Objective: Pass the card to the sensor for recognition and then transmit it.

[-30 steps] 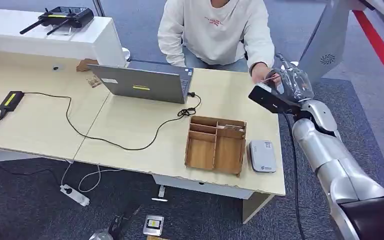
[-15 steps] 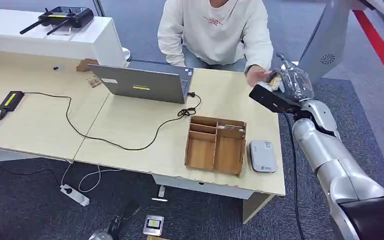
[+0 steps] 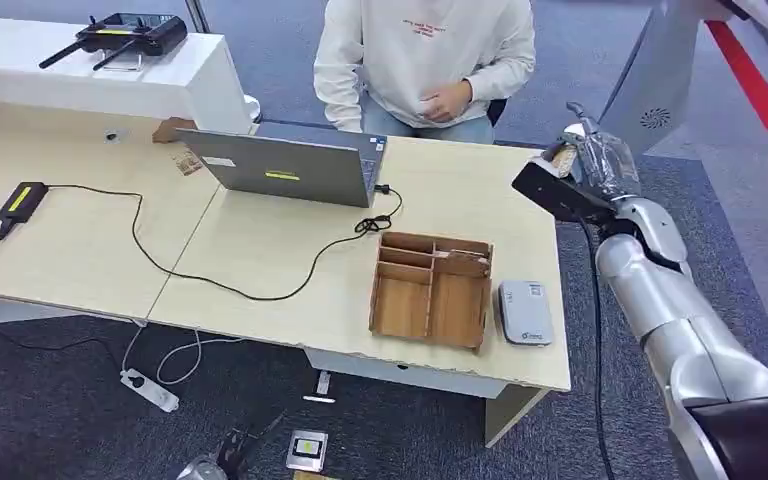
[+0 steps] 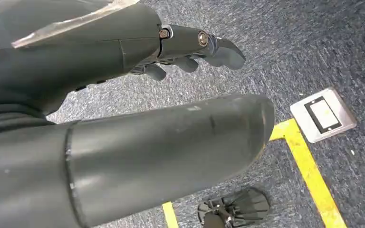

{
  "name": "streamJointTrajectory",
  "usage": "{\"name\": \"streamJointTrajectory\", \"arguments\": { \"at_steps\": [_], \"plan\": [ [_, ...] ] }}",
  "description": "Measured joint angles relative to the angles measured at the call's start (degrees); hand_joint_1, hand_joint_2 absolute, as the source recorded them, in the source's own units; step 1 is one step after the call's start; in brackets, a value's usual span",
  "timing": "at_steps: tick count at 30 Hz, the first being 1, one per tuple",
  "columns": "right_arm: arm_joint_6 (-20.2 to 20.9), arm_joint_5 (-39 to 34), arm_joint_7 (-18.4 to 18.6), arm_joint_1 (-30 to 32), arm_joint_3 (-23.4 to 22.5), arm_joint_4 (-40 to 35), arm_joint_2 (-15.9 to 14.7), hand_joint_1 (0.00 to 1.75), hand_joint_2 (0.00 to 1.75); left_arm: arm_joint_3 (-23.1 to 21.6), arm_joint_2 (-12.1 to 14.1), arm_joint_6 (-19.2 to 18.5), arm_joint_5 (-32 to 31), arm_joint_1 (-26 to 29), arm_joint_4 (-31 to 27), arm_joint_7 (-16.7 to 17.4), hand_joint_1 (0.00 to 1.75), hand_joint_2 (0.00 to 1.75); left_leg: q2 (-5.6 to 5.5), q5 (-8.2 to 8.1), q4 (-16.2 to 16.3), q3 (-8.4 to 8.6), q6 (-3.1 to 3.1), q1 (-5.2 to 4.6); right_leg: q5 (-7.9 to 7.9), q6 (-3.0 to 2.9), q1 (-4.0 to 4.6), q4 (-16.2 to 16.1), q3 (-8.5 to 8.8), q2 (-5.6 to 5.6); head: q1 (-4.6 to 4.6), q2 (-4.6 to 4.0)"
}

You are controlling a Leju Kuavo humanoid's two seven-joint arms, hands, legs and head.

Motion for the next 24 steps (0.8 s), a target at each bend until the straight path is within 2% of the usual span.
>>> {"name": "streamJointTrajectory", "arguments": {
  "at_steps": [3, 7, 12, 16, 21, 24],
  "plan": [
    [5.85, -4.83, -0.16, 0.06, -0.94, -2.9, -0.37, 1.75, 1.75, 0.15, 0.0, 0.61, 1.14, 0.16, 0.0, -0.33, 0.0, 0.0, 0.0, 0.0, 0.0, 0.0, 0.0, 0.0, 0.0, 0.0, 0.0, 0.0, -0.01, 0.0, 0.0, 0.0],
    [11.58, -7.26, 3.58, 1.9, -1.44, -9.88, -2.2, 1.75, 1.75, 0.72, 0.09, 1.03, 3.25, 1.23, 0.02, -0.53, 0.0, 0.0, -0.02, 0.0, 0.0, 0.01, 0.0, 0.01, -0.01, 0.01, 0.0, -0.01, 0.0, -0.03, 0.0, 0.0],
    [13.82, -7.39, 7.17, 6.07, -2.73, -17.28, -5.95, 1.75, 1.75, 2.08, 0.5, 1.91, 5.36, 2.48, 0.04, -1.49, 0.0, 0.0, -0.05, -0.01, 0.0, 0.01, 0.01, -0.02, -0.02, 0.02, -0.02, -0.03, 0.02, -0.07, -0.02, 0.0],
    [14.36, -7.4, 8.06, 9.51, -3.67, -22.27, -8.63, 1.75, 1.75, 3.02, 0.5, 3.0, 5.79, 3.68, 0.04, -2.14, 0.0, 0.0, -0.04, -0.02, 0.0, 0.01, 0.03, -0.04, -0.02, 0.02, -0.04, -0.03, 0.02, -0.07, 0.0, 0.0],
    [14.63, -7.35, 8.37, 11.0, -4.02, -26.34, -10.4, 1.75, 1.75, 3.56, 0.48, 3.0, 5.88, 3.93, 0.04, -2.14, 0.0, 0.0, -0.05, -0.01, 0.0, 0.03, 0.02, -0.02, -0.02, 0.02, -0.03, -0.03, 0.01, -0.07, -0.02, 0.0],
    [15.37, -6.98, 10.14, 12.11, -4.22, -28.2, -11.54, 1.75, 1.75, 4.09, 0.46, 3.04, 6.49, 3.98, 0.04, -2.14, 0.0, 0.0, -0.07, -0.01, 0.0, 0.04, 0.02, 0.01, -0.02, 0.01, 0.0, -0.03, 0.04, -0.07, 0.0, 0.0]
  ]
}}
